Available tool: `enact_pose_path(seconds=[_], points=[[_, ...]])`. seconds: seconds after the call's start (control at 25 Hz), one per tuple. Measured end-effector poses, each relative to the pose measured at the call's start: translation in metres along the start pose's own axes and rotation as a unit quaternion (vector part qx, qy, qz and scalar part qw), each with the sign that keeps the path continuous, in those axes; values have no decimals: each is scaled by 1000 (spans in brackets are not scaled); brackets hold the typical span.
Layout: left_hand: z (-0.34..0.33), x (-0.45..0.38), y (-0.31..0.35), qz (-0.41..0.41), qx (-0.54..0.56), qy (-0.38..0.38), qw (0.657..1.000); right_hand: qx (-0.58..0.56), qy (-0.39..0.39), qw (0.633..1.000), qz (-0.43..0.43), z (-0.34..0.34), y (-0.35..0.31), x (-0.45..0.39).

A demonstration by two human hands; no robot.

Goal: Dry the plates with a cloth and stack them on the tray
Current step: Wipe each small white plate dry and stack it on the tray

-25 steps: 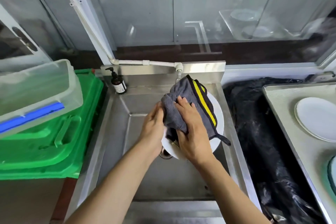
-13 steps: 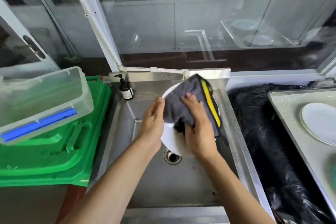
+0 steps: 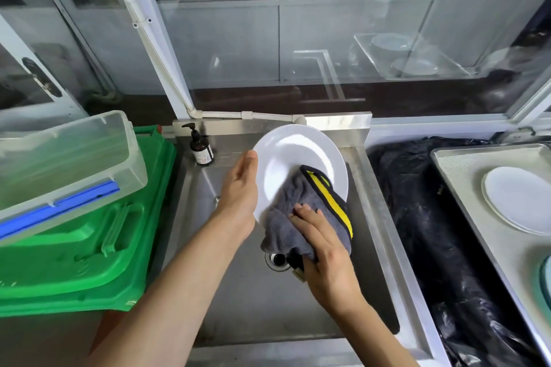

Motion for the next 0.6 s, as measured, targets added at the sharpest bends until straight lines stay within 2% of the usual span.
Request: enact_pose_path(seconds=[0.16,0.36,0.48,0.6], points=[[2,3,4,-5,-20,-12,1000,54,65,996,-41,17,29,-9],[-11,13,-2,-24,9,-51,998,16,133,986,-100,36,50,-61],[-15,16,-5,-37,-3,-81,996,11,92,995,-23,34,29,-93],[-17,15,0,-33,17,-76,996,-10,29,998,52,18,0,-99]])
Point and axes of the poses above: each hand's wrist, its own x-axis away from the middle knuckle, its own z-axis out of the back of the hand, y = z × x, the point moved 2 cm from there along -x, towards the middle knuckle, and after that the axes turned 10 degrees about z, right-handed, at the moved point
